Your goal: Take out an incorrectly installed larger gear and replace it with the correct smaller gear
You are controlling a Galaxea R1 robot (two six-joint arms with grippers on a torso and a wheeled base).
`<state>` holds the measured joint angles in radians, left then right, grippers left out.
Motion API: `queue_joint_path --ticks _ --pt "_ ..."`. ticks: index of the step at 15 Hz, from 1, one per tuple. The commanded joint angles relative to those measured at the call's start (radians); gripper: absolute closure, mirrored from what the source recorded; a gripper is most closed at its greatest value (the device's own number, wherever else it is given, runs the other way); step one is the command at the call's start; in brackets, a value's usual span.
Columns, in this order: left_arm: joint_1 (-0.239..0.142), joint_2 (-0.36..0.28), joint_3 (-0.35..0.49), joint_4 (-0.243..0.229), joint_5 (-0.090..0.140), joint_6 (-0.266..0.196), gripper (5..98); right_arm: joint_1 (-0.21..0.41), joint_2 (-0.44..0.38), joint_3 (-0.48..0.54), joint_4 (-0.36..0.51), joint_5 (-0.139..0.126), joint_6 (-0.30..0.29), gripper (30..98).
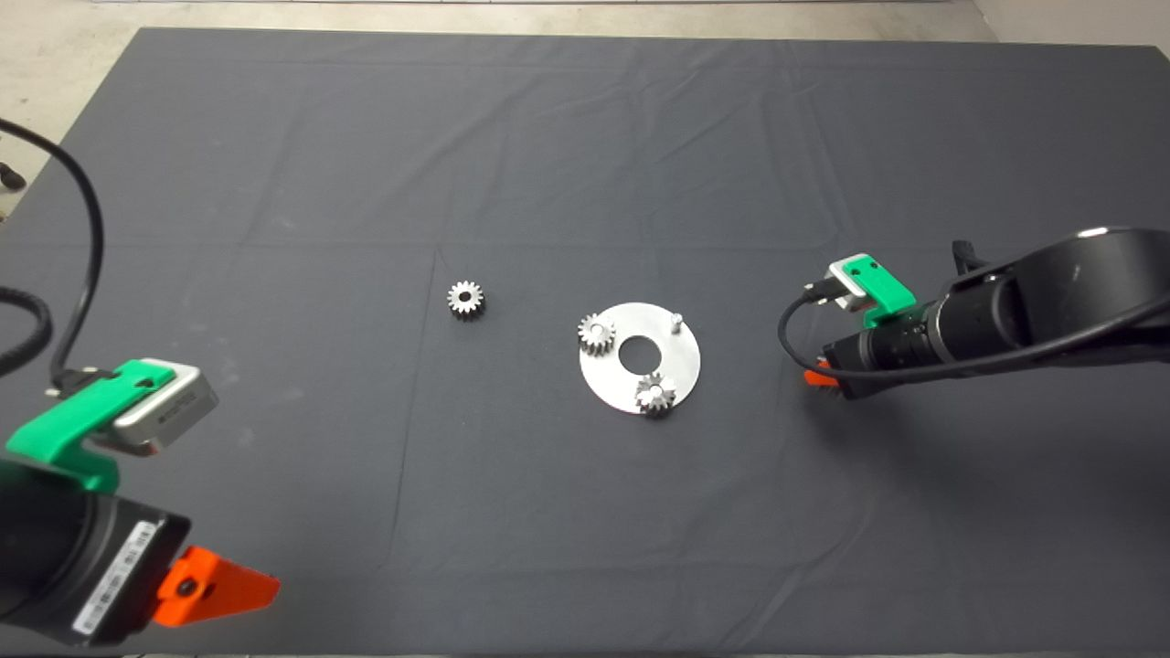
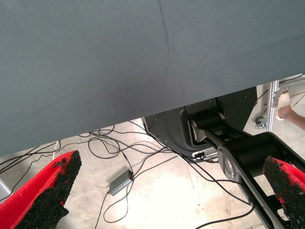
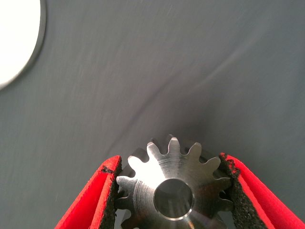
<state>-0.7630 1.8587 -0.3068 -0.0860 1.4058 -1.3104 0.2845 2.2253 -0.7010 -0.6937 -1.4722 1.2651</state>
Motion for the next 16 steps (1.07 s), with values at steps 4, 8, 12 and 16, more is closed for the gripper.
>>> queue_joint_path --ticks 4,8,12,16 --pt "-0.013 -0.003 0.010 -0.012 0.007 0.005 5.3 -0.032 0.006 0.011 -0.144 -0.054 0.060 78.2" --pt "-0.015 0.000 0.011 -0.012 0.005 0.005 5.3 -0.061 0.009 -0.032 -0.165 -0.051 0.062 78.2" --pt "-0.013 0.000 0.009 -0.014 0.005 0.005 5.3 -0.074 0.011 -0.061 -0.165 -0.048 0.062 78.1" --pt "-0.013 0.003 0.007 -0.014 0.004 0.002 5.3 -0.079 0.011 -0.057 -0.165 -0.048 0.062 78.1"
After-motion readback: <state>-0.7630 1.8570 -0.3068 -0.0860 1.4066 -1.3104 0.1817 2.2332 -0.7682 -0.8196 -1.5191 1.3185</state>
